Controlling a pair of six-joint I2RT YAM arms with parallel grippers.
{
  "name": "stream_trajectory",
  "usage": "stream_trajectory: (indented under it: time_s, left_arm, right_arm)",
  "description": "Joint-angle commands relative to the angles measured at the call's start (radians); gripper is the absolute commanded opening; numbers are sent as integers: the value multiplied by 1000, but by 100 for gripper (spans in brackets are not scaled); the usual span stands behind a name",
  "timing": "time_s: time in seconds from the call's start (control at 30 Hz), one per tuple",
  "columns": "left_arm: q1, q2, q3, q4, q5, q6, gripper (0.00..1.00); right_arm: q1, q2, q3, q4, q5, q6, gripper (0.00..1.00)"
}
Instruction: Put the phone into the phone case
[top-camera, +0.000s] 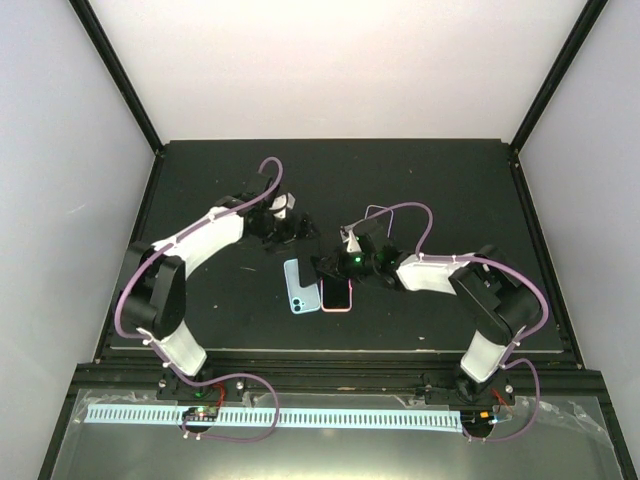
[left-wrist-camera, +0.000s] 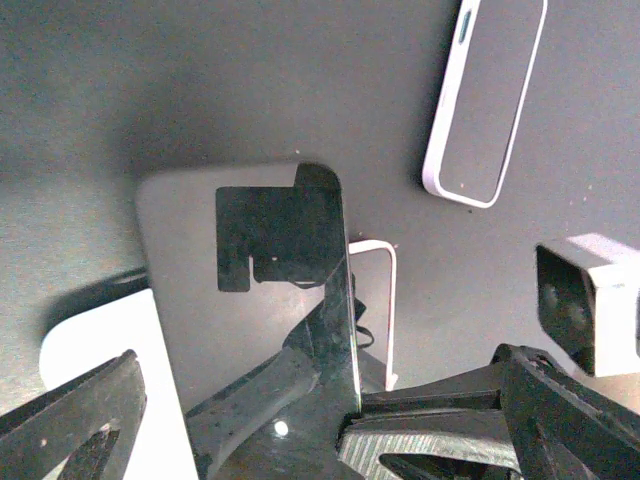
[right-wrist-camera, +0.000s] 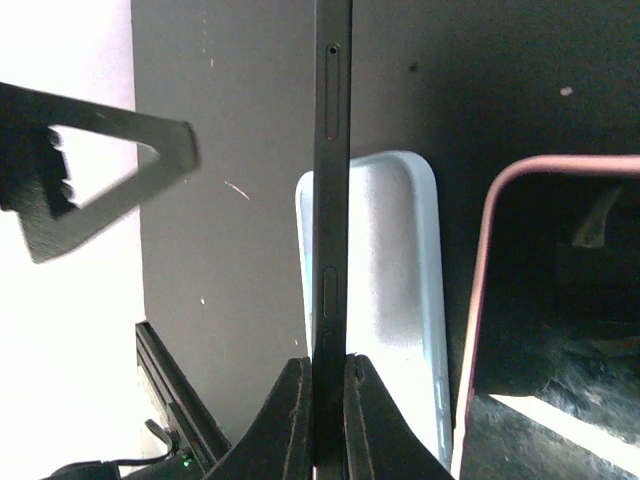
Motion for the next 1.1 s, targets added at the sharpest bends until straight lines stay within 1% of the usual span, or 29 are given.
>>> stream_trajectory:
  time_s: [0.0,0.13,0.27,0.4,0.7,0.83,1.07]
  left_arm:
    - [48,-63,-31,12,-12,3,99]
    - [89,-104,-77,14,-29,27,99]
    - [123,-142,-133,32,-32,57,95]
    - [132,-182,-217,96,-19,65,92]
    - [155,-168,-349,172,22,75,88]
    - [156,-169,-386,190,27,83,86]
    - [156,-188,-443,208,26,105,81]
  right_arm:
    - [7,-56,-27,84,-60,-14,1]
    - [13,-73,-49,85,-92,-20,1]
    - [32,-66,-46,69,-119,-40,1]
    - [55,-33,-49,78,-131,-39,1]
    - [62,27,-54,60,-132,-76,1]
    - [60,32,-57,30,-115,-93,1]
    - [61,57,-62,35,-120,-92,1]
